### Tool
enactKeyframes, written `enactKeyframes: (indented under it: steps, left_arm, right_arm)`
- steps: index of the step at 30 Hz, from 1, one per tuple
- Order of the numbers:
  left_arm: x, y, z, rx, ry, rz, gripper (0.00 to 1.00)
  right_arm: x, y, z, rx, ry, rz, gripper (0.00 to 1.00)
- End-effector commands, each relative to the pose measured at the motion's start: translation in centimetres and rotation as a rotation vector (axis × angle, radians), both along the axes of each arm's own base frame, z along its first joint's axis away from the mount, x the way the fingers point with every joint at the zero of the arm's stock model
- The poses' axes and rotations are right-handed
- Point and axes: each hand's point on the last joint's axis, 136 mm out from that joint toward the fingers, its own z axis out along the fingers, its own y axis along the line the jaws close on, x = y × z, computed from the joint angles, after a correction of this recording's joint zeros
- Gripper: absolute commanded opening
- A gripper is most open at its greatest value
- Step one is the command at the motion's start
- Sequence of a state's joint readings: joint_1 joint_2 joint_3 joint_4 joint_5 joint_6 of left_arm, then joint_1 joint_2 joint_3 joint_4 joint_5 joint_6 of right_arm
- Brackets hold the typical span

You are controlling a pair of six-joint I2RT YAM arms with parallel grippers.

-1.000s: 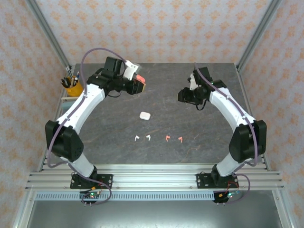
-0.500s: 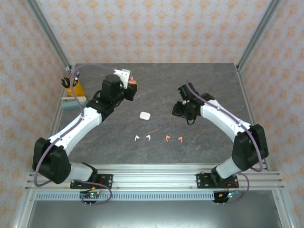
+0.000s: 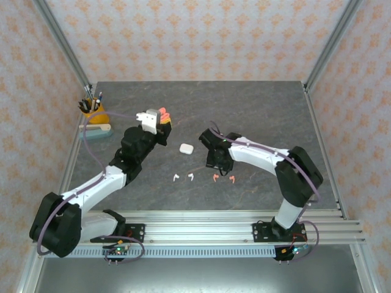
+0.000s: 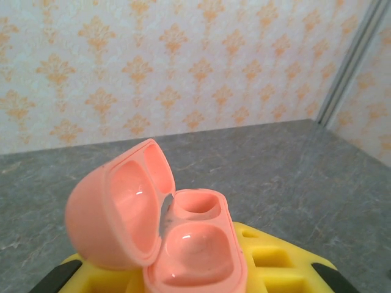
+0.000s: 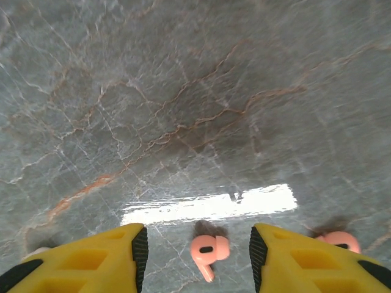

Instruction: Insert the wireless bluetooth earbuds into the charging case

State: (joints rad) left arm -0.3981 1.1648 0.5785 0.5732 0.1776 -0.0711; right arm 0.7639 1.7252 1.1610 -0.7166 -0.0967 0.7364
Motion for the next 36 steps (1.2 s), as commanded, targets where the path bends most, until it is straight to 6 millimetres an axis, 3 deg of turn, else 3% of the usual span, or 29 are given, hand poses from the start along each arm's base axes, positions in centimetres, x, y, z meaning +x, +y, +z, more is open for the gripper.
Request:
enactKeyframes:
  steps: [1, 6, 13, 26, 36]
  left_arm:
    - [-2.1, -1.2, 3.3, -0.027, -0.162, -0.106, 0.0]
    - [-4.4, -1.5, 3.9, -0.045, -0.192, -0.171, 0.0]
    - [-5.4, -1.9, 4.7, -0.069, -0.205, -0.209, 0.0]
    - [-5.4, -3.7, 4.9, -0.037, -0.189, -0.273, 0.0]
    - [-5.2, -4.0, 4.8, -0.036, -0.181, -0.282, 0.0]
  right_arm:
    - [0.4, 0.2, 0.2, -0.037, -0.027, -0.018, 0.5]
    - [-0.5, 0.2, -1.1, -0.036, -0.003, -0.018, 0.54]
    - [-1.6, -0.3, -2.2, -0.032, 0.026, -0.018, 0.54]
    - [-2.1, 0.1, -3.6, -0.016, 0.057, -0.002, 0.52]
    - [-2.7, -0.2, -3.9, -0.009, 0.076, 0.004, 0.49]
